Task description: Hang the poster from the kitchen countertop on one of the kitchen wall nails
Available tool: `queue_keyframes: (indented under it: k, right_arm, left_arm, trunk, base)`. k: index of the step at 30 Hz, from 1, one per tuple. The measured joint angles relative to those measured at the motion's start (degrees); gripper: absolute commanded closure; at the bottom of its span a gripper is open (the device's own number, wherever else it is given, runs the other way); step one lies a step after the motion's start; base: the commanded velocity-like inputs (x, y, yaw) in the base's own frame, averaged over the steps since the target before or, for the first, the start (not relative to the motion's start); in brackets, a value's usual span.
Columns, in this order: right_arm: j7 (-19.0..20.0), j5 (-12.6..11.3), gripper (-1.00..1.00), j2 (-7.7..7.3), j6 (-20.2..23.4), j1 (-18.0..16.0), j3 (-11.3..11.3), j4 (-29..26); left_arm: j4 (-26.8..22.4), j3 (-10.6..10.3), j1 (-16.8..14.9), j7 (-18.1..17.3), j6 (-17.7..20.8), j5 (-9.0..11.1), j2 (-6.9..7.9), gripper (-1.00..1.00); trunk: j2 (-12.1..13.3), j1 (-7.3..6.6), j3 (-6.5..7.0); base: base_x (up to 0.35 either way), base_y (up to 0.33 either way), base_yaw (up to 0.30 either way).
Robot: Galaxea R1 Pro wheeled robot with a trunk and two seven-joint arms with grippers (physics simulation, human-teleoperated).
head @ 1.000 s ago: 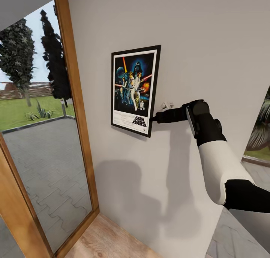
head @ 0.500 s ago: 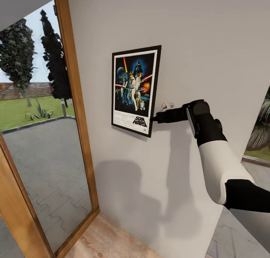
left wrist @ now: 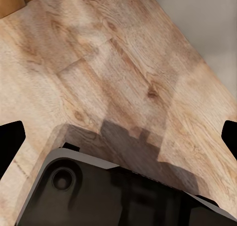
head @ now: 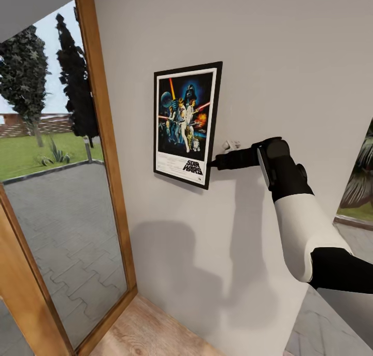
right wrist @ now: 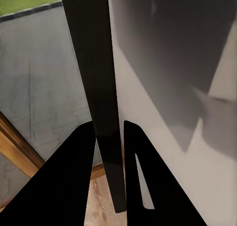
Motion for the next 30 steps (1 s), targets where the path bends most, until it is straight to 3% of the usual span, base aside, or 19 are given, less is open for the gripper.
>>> queue_keyframes:
  k: [30]
  right_arm:
    - [-0.22, 1.03, 1.0, 0.11, -0.11, 0.07, 0.23, -0.38]
  left_arm:
    - [-0.01, 0.0, 0.0, 0.0, 0.0, 0.0, 0.0, -1.0]
  trunk:
    - [0.0, 0.0, 0.0]
  base:
    - [-0.006, -0.004, 0.0]
